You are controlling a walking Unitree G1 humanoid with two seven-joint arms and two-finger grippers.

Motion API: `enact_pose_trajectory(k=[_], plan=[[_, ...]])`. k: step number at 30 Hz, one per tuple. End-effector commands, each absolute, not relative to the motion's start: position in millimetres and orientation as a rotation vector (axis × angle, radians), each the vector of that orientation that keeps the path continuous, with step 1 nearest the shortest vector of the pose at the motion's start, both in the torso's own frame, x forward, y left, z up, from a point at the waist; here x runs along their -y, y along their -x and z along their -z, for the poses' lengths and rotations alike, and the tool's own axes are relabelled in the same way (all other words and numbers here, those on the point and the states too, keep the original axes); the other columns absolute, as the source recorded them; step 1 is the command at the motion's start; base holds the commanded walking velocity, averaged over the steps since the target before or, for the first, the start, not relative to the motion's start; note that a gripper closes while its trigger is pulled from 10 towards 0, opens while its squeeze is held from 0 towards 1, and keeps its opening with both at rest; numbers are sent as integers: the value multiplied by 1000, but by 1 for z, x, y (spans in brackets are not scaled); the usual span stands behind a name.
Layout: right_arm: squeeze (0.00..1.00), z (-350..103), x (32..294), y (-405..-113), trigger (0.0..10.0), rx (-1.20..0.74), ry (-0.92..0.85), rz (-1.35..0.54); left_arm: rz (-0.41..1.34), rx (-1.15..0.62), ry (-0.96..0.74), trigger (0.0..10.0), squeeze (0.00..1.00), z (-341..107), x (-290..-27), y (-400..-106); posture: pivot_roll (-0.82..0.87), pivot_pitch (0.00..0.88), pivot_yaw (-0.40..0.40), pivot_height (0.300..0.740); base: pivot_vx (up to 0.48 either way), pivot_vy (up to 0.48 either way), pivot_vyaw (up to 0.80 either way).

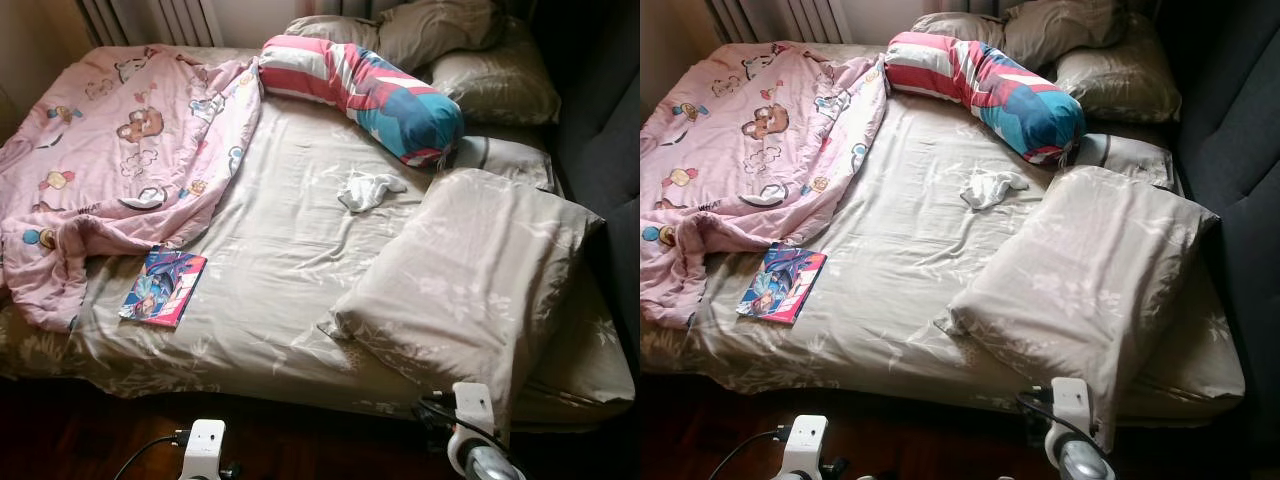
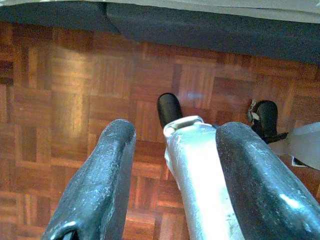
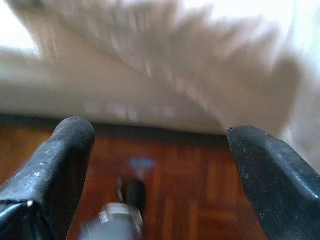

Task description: Clean up the room

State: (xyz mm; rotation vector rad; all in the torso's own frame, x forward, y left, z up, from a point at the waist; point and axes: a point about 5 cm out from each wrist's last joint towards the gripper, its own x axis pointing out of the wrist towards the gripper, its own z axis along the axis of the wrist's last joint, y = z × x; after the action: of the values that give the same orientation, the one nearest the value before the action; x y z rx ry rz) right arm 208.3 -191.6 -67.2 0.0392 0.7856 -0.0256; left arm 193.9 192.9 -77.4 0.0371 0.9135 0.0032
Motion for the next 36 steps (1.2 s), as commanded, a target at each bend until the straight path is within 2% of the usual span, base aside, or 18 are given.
enact_pose_trajectory(k=[1,4,8,10,16,24,32,36], plan=[[0,81,189,-184,10000,-893,-19,7,-6,-949,-55,10000,0,82,-196,-185,-104,180,29,740,0,0,0],[0,90,194,-165,10000,-961,1,22,-8,-949,-54,10000,0,82,-197,-185,-99,181,27,740,0,0,0],[0,96,189,-154,10000,-1003,-84,80,3,-946,-64,10000,0,81,-197,-185,-101,183,29,740,0,0,0],[0,98,186,-149,10000,-1014,-138,100,19,-946,-85,10000,0,81,-197,-186,-103,184,30,740,0,-212,-772],[0,101,184,-142,10000,-1041,-107,80,-7,-942,-52,10000,0,81,-197,-186,-100,183,28,740,0,-320,-744],[0,98,183,-150,10000,-1018,-106,76,2,-943,-62,10000,0,81,-195,-187,-99,182,26,740,0,0,-739],[0,95,183,-156,10000,-963,-107,67,-1,-944,-60,10000,0,82,-195,-185,-100,174,26,740,0,0,0],[0,85,186,-173,10000,-851,-109,59,-2,-944,-62,10000,0,82,-195,-185,-102,166,24,740,0,0,0]])
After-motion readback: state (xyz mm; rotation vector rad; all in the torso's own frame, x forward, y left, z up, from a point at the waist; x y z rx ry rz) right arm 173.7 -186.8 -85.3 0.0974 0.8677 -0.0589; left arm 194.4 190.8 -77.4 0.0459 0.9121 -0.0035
